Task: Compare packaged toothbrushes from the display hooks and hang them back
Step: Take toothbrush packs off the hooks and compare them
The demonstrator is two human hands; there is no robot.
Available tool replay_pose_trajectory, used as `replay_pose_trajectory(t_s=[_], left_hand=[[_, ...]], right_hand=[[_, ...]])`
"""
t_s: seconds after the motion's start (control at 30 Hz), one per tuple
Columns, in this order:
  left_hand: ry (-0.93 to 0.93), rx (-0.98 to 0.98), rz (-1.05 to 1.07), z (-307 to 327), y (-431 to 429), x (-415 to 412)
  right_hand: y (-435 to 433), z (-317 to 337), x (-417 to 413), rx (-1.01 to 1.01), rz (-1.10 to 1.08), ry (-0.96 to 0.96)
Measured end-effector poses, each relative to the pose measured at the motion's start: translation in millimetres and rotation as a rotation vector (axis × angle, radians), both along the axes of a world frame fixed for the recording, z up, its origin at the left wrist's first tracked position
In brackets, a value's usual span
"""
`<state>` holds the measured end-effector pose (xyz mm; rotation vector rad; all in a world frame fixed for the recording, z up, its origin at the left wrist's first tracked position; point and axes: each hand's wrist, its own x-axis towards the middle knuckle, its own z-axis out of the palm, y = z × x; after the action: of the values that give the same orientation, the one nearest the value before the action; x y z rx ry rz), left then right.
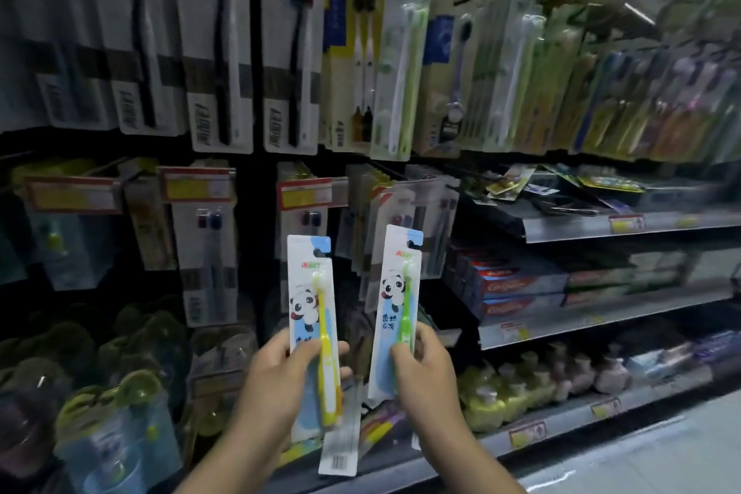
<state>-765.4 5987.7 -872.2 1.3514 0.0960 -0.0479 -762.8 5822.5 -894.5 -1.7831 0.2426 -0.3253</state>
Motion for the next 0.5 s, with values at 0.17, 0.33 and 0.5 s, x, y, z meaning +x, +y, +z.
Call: replay_pose_trajectory(t_s=[0.17,0.33,0.5], left_hand=[[-0.039,0.122,-0.027,5,-7,8],[-0.038,0.217,0.018,-24,3,14],[-0.146,0.209,0.043,-37,-4,20]], right_hand=[[-3,8,-3,0.024,0.061,-0.040],[2,5,-6,0.034,0.152,-0.016],[15,-14,4,-0.020,0.294,0.013]])
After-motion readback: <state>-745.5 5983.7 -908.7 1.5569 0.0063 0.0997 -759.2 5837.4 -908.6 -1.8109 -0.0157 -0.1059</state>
